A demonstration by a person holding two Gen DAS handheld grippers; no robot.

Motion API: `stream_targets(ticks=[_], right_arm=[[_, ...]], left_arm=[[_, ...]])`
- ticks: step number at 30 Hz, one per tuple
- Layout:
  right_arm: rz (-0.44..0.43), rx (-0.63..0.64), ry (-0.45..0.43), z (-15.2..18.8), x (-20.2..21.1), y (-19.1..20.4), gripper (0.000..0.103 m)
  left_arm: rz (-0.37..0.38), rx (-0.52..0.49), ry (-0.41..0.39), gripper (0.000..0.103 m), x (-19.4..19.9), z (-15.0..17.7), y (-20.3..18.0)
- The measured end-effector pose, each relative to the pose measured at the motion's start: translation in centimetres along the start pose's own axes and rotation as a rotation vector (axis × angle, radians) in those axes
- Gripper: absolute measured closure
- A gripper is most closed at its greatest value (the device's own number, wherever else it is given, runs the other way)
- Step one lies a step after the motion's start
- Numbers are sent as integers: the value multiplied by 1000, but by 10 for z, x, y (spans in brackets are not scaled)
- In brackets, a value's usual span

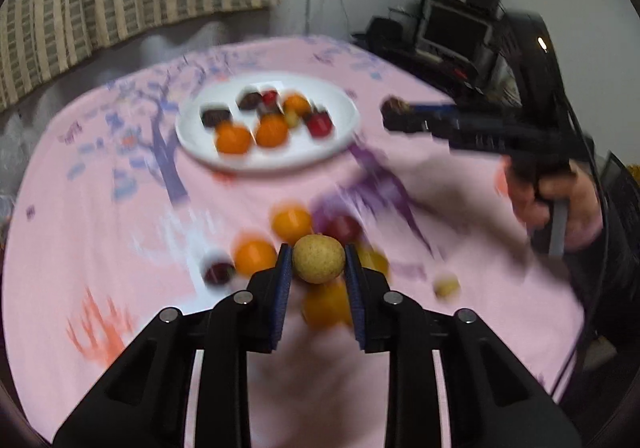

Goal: Organize fruits

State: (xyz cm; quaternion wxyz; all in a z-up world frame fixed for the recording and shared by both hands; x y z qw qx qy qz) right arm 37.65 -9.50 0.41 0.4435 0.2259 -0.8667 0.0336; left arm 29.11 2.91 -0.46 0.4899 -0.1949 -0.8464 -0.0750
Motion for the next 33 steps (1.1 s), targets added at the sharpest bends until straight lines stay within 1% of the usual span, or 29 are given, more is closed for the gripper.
stream_targets(ticks=[2,5,7,9,10,11,12,13,15,16,18,20,21,25,27,28,30,33], right_arm=[[21,-21,-14,-21,-18,-4,61],[37,-58,6,-42,-49,-15,61],[60,-80,31,-49,-68,-24,61],[65,-92,47,-51,-79,-31,60],[63,-90,51,-50,-83,-32,52],[72,-89,58,-50,-85,-34,41],[83,-91,54,-48,-83,-32,32],[85,-88,50,-46,-80,-31,32],[88,-78,57,-42,-73,-27,31],[86,-77,54,-40,-68,-24,31],[54,-71,48,-33,-53,-16,31],[10,-35,56,-19,-38,2,31],[0,-14,61,-11,-31,11,31],[-63,58,99,19,-16,43,31],[-97,76,135,35,-14,57,31],[-105,79,167,42,-15,62,31],[-129,93,215,57,-17,70,31],[-146,114,245,74,-17,81,34]], left_arm=[[-29,30,-20,77,-14,-38,13],[-51,70,-10,77,-48,-91,31],[-78,86,16,77,-72,-116,41],[-100,99,35,77,-93,-134,49],[-100,107,43,77,-100,-140,52],[-104,121,48,75,-106,-143,56],[-116,143,51,55,-109,-145,59],[-129,175,50,28,-109,-146,63],[-141,192,-9,13,-94,-139,62],[-151,184,-19,12,-88,-136,62],[-182,175,-17,11,-72,-124,60],[-197,190,-31,7,-50,-102,61],[-207,204,-29,5,-38,-87,62],[-206,270,-45,5,-7,-34,66],[-190,303,-71,5,3,-6,67],[-188,327,-92,5,6,9,67],[-189,350,-108,5,7,29,66],[-176,361,-78,5,3,44,66]])
Point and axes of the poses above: each gripper's, at about its wrist camera, not at the fingertips, and x roughly against the way its jaws point, y to its left, z to its underside, the point moved 2 cm from there along -x, roughly the way its jaws point, and after that the axes turned 13 degrees about y, right-handed, at the moved point
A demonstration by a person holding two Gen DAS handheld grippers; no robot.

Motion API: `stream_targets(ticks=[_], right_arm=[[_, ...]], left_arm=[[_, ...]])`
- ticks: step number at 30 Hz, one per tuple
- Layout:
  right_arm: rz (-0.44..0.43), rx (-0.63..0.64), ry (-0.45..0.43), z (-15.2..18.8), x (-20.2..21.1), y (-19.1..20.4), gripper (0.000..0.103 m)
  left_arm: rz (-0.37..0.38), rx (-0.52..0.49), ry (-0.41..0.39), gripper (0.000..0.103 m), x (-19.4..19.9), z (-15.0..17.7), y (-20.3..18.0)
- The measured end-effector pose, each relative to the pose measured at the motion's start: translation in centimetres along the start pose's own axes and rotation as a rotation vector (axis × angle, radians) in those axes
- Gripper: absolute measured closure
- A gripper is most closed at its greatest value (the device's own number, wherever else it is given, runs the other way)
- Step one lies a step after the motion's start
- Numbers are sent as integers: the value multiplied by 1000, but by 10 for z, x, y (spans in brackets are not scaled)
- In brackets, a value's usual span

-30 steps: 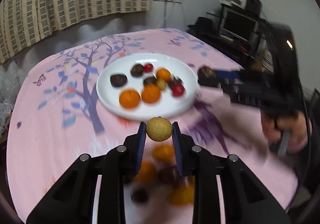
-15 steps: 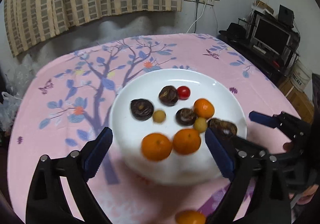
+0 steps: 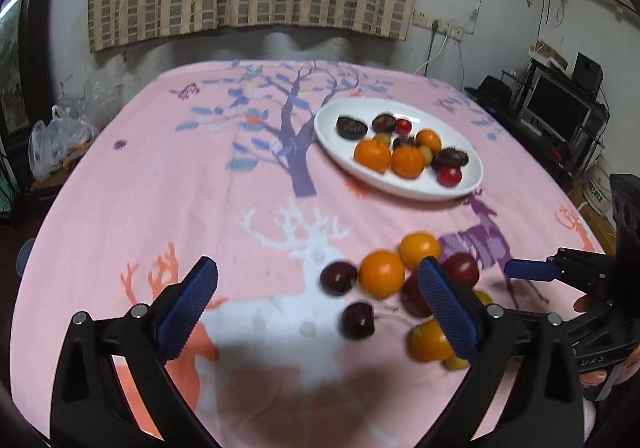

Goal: Organize fruits

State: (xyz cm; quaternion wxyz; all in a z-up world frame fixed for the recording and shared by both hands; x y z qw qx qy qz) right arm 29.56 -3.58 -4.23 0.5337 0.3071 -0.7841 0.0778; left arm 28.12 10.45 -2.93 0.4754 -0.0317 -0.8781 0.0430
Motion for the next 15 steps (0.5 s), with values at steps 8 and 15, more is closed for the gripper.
stream_targets(ticks=[8,15], right_arm=[[-52,-32,33,9,-14,1,50],[-69,-80,21,8,-14,-9,67]], left_arm=[[13,-27,-28,5,9,7,-8],[70,-80,8,5,8,12,-19]])
Point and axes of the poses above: each gripper's, at about its wrist camera, not at the fingertips, and x roughly against the way its jaws point, y to its left, z to its underside, the point moved 2 cm from there along -x, roughly the way its jaws point, and after that the axes turned 13 degrees about y, right-handed, at the moved point
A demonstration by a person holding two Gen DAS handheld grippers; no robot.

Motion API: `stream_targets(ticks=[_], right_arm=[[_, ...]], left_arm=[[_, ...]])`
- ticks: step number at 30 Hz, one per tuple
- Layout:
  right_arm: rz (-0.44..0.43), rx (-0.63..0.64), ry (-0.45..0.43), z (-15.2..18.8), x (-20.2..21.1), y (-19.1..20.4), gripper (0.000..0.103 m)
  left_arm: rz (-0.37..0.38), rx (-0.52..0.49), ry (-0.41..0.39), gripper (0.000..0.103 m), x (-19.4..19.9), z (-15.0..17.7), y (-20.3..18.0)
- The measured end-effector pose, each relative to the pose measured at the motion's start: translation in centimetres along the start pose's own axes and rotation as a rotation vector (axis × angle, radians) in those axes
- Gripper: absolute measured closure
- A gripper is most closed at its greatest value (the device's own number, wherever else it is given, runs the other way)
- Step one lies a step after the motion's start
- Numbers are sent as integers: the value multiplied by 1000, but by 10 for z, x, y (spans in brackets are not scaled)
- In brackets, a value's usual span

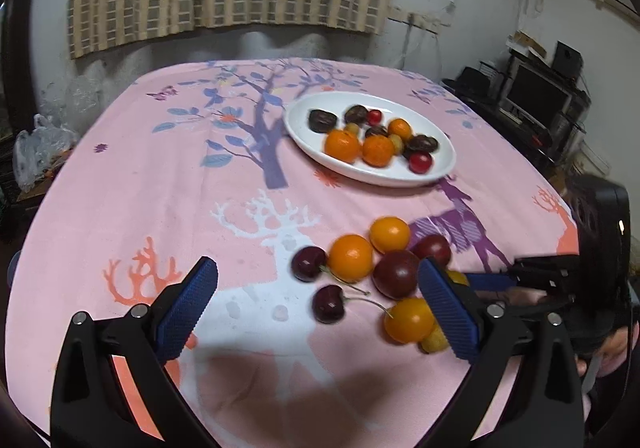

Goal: Organize fruits
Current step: 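Carry a yellow plum to the plate with the right gripper while the left carries a tangerine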

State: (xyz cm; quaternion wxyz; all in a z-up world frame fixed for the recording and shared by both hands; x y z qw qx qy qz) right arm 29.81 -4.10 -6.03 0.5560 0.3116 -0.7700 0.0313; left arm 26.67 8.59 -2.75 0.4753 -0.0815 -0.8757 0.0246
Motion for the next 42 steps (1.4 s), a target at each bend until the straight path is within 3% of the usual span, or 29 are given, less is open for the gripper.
stream_targets(ticks=[4,7,10,15,18,19,23,25,31,36,38,42], right_arm=[[36,-25,-53,-1,14,-7,67],[45,-26,-53,-2,15,-9,67],[49,-25,-59,-2,18,-9,67],[67,-28,-88,-2,27,-10,67],[62,-28,-98,-3,30,-10,67],[63,-27,-103,-3,32,-9,67],[66,-23,-118,-2,36,-8,67],[71,-23,-123,-2,37,-9,67],[79,-25,-134,-1,38,-11,67],[101,-29,-204,-7,51,-17,67],[118,-57,-246,-21,58,-25,67],[169,-96,-316,-64,59,-48,66]], left_arm=[[140,-51,70,9,-6,16,-15],[218,-40,150,30,-21,23,-27],[217,-12,196,38,-36,24,-37],[205,12,228,38,-49,23,-54],[187,31,266,49,-59,25,-55],[194,47,277,48,-63,25,-54],[204,89,267,52,-64,24,-51],[208,99,254,63,-61,23,-50],[208,75,223,63,-47,31,-51],[277,40,197,63,-15,21,-42],[248,10,163,63,-4,-2,-39],[69,-31,62,63,-14,-74,-38]])
Point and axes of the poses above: each gripper's, at about its wrist camera, not at the fingertips, and x roughly against the way its jaws point, y to its left, z to its underside, the point moved 2 cm from there along -x, roughly the way its jaws point, and after that the axes turned 13 degrees about y, right-handed, at the moved point
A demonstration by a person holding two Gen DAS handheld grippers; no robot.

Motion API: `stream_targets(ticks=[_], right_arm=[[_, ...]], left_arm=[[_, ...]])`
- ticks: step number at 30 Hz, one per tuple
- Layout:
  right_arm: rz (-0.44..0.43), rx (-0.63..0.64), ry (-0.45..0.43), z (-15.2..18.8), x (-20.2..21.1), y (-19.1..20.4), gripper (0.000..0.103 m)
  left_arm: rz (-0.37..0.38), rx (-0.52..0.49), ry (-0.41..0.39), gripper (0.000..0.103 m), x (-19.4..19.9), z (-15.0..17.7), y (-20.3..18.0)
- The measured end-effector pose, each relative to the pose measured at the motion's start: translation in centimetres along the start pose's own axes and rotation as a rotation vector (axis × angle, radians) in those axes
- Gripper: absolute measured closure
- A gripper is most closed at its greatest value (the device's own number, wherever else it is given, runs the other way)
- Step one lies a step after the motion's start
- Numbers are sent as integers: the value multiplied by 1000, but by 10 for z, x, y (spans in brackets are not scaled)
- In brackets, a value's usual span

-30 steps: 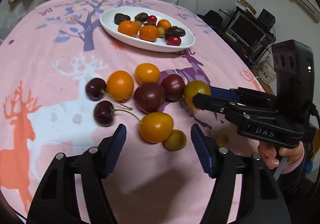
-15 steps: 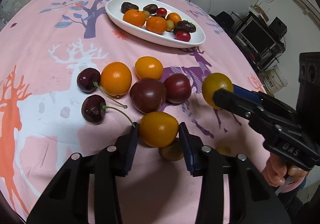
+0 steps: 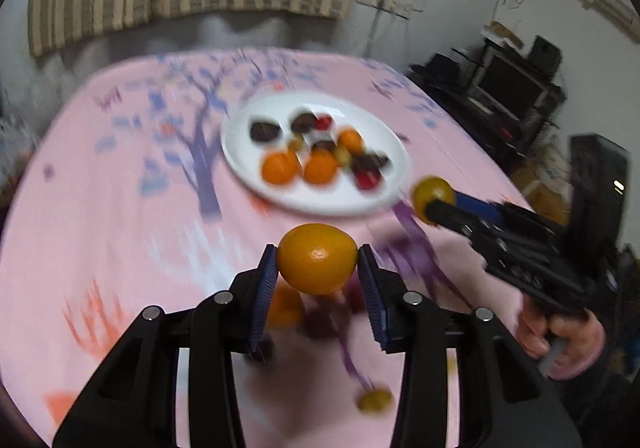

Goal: Organize fruits
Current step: 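Carry a yellow plum to the plate with the right gripper while the left carries a tangerine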

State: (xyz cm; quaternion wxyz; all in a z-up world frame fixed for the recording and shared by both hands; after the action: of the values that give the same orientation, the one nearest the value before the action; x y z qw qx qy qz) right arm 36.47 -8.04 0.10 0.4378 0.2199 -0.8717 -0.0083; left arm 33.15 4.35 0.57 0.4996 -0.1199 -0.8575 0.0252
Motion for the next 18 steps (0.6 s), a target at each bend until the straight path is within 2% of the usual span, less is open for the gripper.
stream_targets(ticks=[5,9,10,11,12,13,15,18], right_arm=[[55,-18,-15,-50,-42,-20,66],[54,-23,0,-66,-69,-33,64],[57,-16,-7,-66,-70,-33,43],[72,-19,-13,-64,-67,-33,31],[76,-25,-23,-62,-61,-32,23],[65,-19,-27,-60,-55,-30,23],[32,11,-25,-53,-38,-20,23],[-15,85,10,-30,-18,2,23]], left_arm=[[-42,-16,-13,63,-57,-93,1],[-72,22,39,63,-100,-132,9],[-91,36,54,61,-108,-136,13],[-107,52,64,57,-110,-137,15],[-116,67,68,36,-108,-135,18],[-115,78,48,16,-99,-131,20],[-138,78,-27,8,-71,-118,24],[-155,40,-46,5,-34,-89,25]])
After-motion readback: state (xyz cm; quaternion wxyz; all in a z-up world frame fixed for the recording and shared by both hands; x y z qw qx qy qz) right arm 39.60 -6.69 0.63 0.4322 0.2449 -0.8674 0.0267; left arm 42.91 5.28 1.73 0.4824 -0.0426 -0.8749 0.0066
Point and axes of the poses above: each gripper's, at about its wrist camera, not at the fingertips, and x roughly against the way its jaws point, y to its left, z to its underside, the point moved 2 cm from there along -x, roughly the way its jaws point, and after that the axes turned 13 degrees about y, right-handed, at the moved point
